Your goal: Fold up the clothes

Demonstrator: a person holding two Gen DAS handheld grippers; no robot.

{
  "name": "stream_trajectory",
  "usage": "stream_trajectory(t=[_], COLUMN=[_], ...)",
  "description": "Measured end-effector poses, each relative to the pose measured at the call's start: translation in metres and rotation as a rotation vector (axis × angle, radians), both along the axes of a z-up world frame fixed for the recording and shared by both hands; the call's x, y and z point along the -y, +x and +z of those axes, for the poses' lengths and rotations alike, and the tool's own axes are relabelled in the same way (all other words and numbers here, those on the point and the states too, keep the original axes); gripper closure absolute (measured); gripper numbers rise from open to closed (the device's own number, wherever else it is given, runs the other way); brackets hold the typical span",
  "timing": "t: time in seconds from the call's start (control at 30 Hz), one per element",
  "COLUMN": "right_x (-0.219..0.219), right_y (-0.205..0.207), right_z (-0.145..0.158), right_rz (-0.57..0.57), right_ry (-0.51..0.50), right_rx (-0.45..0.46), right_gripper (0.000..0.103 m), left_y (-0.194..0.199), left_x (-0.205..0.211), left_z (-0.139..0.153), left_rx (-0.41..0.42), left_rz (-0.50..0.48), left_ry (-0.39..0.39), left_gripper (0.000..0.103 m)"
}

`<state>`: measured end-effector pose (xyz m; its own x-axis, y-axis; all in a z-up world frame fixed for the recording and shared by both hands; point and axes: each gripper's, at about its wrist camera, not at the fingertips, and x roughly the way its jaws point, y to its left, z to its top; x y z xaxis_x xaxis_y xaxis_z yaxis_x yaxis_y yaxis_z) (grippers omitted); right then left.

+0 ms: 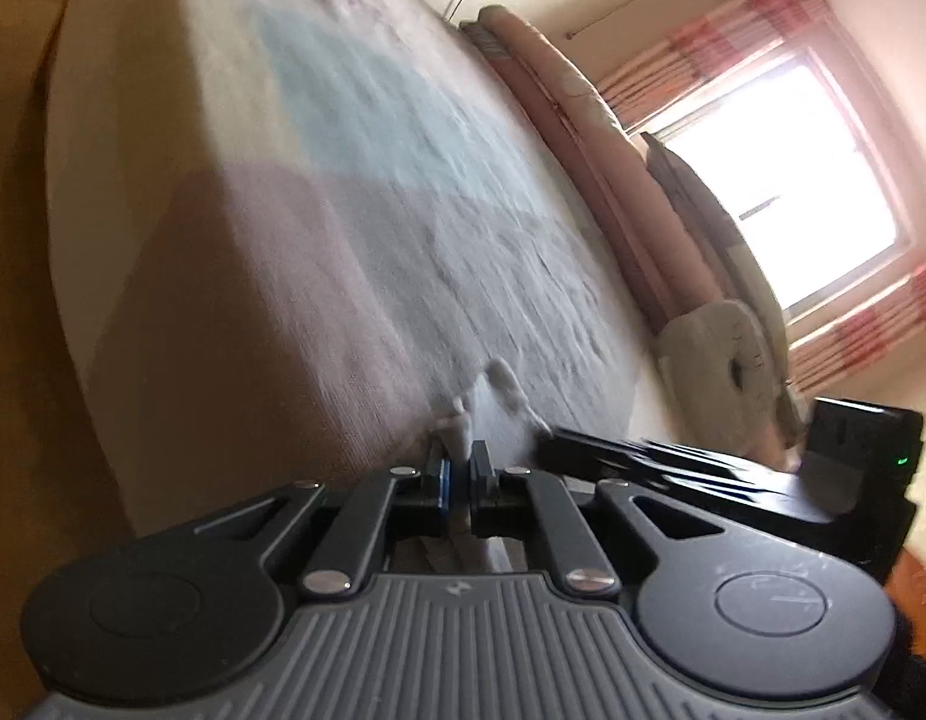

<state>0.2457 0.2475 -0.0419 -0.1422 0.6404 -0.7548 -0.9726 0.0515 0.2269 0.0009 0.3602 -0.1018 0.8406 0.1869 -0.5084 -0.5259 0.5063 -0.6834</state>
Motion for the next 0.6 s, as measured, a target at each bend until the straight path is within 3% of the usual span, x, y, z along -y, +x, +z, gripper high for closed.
stream_trajectory(t=[0.17, 0.27, 0.37, 0.47, 0.6], right_x=[0.073, 0.137, 0.199, 0.245, 0.267], right_y=[0.029, 0.044, 0.047, 0.042, 0.037], right_z=[0.041, 0.053, 0.051, 0.04, 0.018], right_rz=[-0.116, -0.215, -0.288, -0.321, -0.316], right_ry=[0.047, 0.012, -0.06, -0.107, -0.13], right_rx=[0.052, 0.089, 0.111, 0.1, 0.084], right_gripper=[0.083, 0.083, 0.083, 0.083, 0.083], left_y=[-0.009, 0.009, 0.038, 0.07, 0.082], left_x=[-0.011, -0.002, 0.022, 0.057, 0.088], left_z=[0.039, 0.053, 0.057, 0.051, 0.041], left_rx=[-0.089, -0.109, -0.113, -0.171, -0.239], left_rz=[-0.007, -0.118, -0.289, -0.436, -0.492], left_ry=[0.154, 0.193, 0.225, 0.272, 0.302], left_gripper=[0.083, 0.08, 0.072, 0.071, 0.071])
